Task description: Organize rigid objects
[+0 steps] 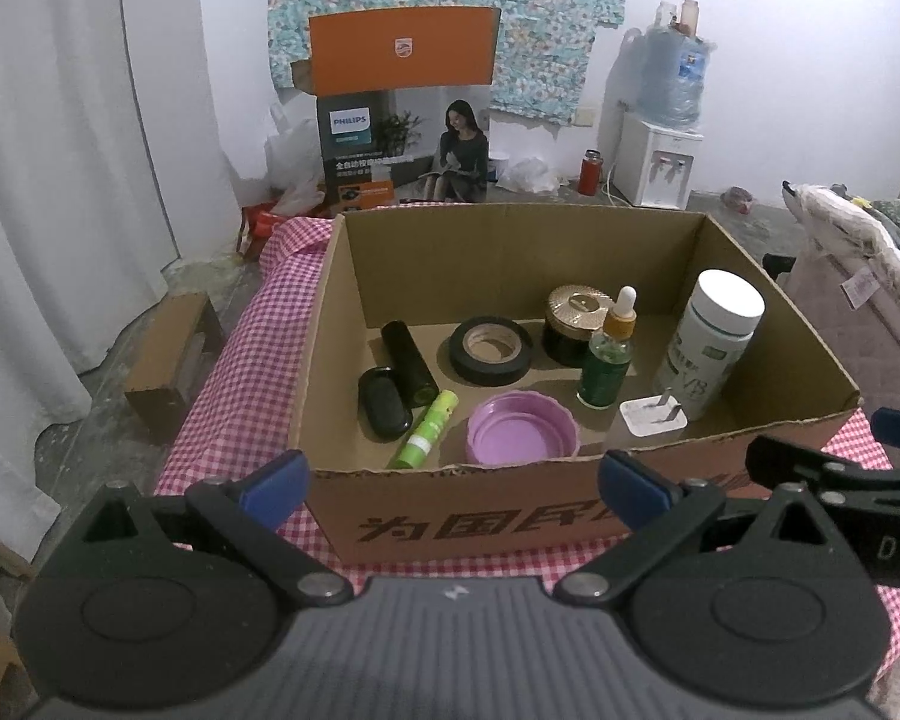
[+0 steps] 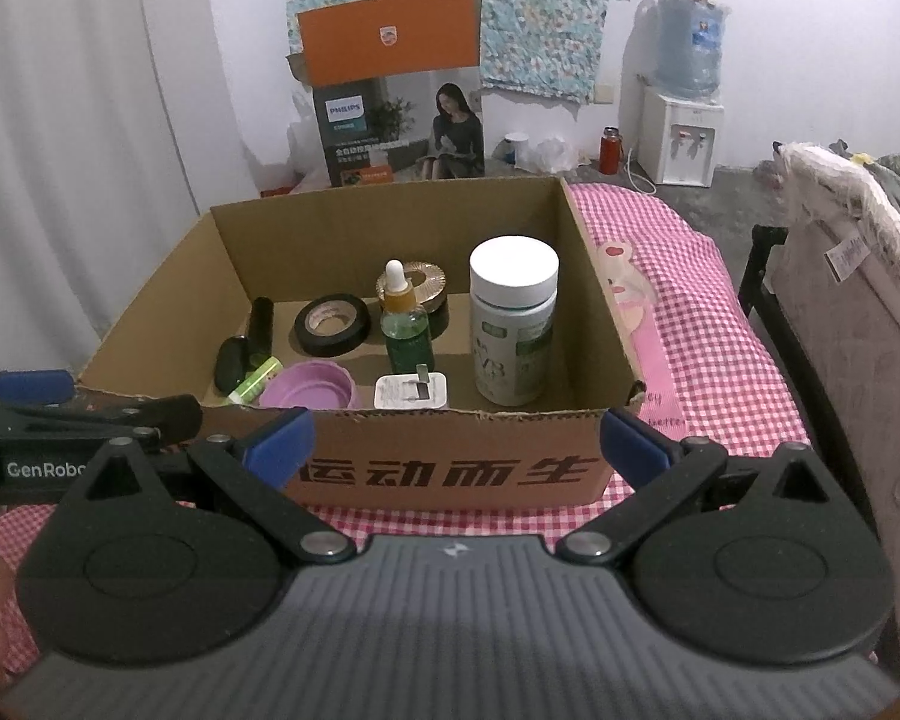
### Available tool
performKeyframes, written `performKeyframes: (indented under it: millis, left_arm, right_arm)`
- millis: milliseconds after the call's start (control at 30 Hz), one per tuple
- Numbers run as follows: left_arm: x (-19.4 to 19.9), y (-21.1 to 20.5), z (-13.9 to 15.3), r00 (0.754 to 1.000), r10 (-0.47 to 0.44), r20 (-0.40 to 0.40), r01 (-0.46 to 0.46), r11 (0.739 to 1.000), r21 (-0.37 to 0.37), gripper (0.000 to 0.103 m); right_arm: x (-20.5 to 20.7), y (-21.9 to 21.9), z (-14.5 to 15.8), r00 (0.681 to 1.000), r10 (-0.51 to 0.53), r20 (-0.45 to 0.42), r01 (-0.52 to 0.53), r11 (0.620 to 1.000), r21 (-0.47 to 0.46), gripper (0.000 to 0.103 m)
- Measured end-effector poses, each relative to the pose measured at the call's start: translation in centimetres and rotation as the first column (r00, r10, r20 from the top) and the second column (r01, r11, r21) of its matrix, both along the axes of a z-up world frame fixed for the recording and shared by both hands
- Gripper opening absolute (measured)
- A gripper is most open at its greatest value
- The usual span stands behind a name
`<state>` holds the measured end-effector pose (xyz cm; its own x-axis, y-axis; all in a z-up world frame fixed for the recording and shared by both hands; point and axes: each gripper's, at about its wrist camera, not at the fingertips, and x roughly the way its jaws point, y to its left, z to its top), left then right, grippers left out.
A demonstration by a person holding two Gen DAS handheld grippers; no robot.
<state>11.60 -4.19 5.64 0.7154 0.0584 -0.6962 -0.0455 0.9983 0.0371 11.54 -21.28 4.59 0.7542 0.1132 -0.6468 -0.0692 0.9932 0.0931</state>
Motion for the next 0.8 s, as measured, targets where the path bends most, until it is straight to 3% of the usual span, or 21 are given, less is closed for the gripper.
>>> performKeyframes:
  millis: [800]
  left_arm:
    - [0.15, -0.01, -0.04, 1.000, 0.008, 0.000, -0.008, 1.000, 0.004, 0.103]
  right_arm:
    - [0.13, -0.33, -0.28, 1.000, -0.004, -0.007, 0.004, 1.000, 0.000, 0.102]
